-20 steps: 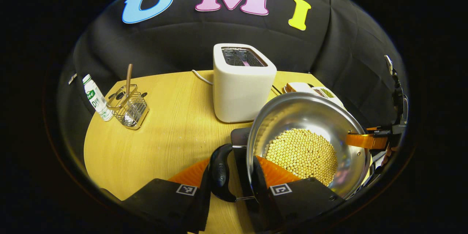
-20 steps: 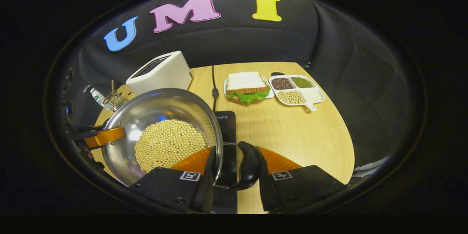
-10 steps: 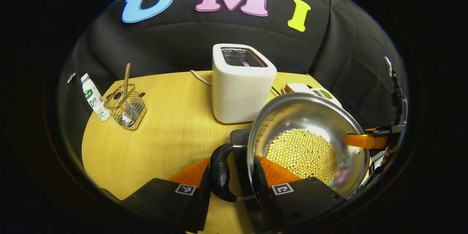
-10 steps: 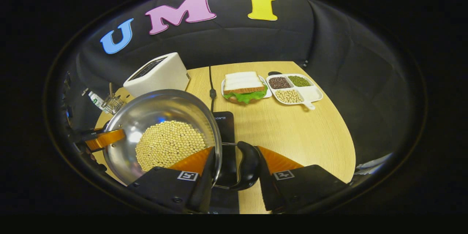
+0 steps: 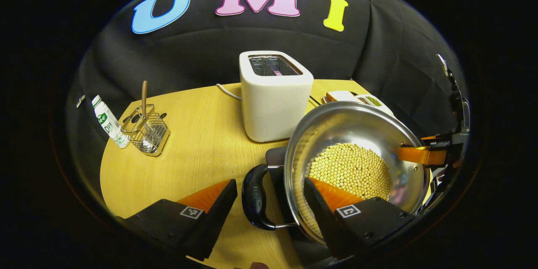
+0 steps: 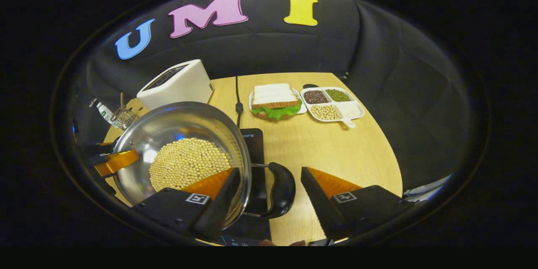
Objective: First push the handle of the pot to place it horizontally, then grasp the pot with both hands and set it on the induction cooktop.
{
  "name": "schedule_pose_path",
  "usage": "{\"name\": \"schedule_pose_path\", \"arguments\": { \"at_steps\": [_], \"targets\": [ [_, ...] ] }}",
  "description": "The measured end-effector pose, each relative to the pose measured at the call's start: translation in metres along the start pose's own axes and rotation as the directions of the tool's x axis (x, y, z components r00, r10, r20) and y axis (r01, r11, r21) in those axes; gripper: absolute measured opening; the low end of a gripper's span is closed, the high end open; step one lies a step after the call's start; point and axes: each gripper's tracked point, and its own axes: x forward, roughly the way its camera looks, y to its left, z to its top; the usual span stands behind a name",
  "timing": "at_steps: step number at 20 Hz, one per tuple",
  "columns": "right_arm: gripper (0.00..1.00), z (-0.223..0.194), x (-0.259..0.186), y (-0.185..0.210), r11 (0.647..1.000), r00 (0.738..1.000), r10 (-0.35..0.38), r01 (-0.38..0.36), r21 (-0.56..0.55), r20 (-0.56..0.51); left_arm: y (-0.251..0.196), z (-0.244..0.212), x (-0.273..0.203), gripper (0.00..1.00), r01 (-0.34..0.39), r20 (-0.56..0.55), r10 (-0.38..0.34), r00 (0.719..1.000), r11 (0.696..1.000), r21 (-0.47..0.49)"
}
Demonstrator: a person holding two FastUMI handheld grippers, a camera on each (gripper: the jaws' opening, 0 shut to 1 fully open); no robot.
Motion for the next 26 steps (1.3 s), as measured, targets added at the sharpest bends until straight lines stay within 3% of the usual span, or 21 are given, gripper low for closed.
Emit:
{"name": "schedule_pose_path", "arguments": {
  "at_steps": [2, 6, 13, 20, 22, 26],
  "targets": [
    [0.96, 0.006, -0.005, -0.004, 1.0, 1.0, -0.009, 0.009, 0.017, 0.022, 0.001, 0.002, -0.011, 0.96, -0.003, 0.01, 0.003, 1.0, 1.0, -0.02],
    [0.99, 0.021, -0.02, -0.005, 0.997, 0.997, -0.012, 0.006, 0.073, 0.079, 0.003, 0.004, -0.03, 0.96, -0.004, 0.043, 0.007, 0.999, 0.999, -0.05],
    [0.99, 0.05, -0.077, 0.005, 0.996, 0.976, 0.012, -0.031, 0.087, 0.217, 0.001, 0.044, -0.097, 0.96, 0.018, 0.222, 0.003, 0.975, 0.996, -0.091],
    [0.99, 0.093, -0.173, 0.028, 0.998, 0.902, 0.021, -0.043, 0.04, 0.43, 0.008, 0.087, -0.187, 0.96, 0.013, 0.408, 0.028, 0.913, 0.995, -0.099],
    [0.99, 0.101, -0.2, 0.035, 0.998, 0.877, 0.03, -0.05, 0.028, 0.48, 0.008, 0.097, -0.217, 0.95, 0.03, 0.463, 0.026, 0.886, 0.993, -0.113],
    [0.99, 0.115, -0.253, 0.049, 0.998, 0.811, 0.043, -0.067, 0.02, 0.584, 0.02, 0.113, -0.276, 0.95, -0.019, 0.572, 0.071, 0.817, 0.995, -0.097]
  ]
}}
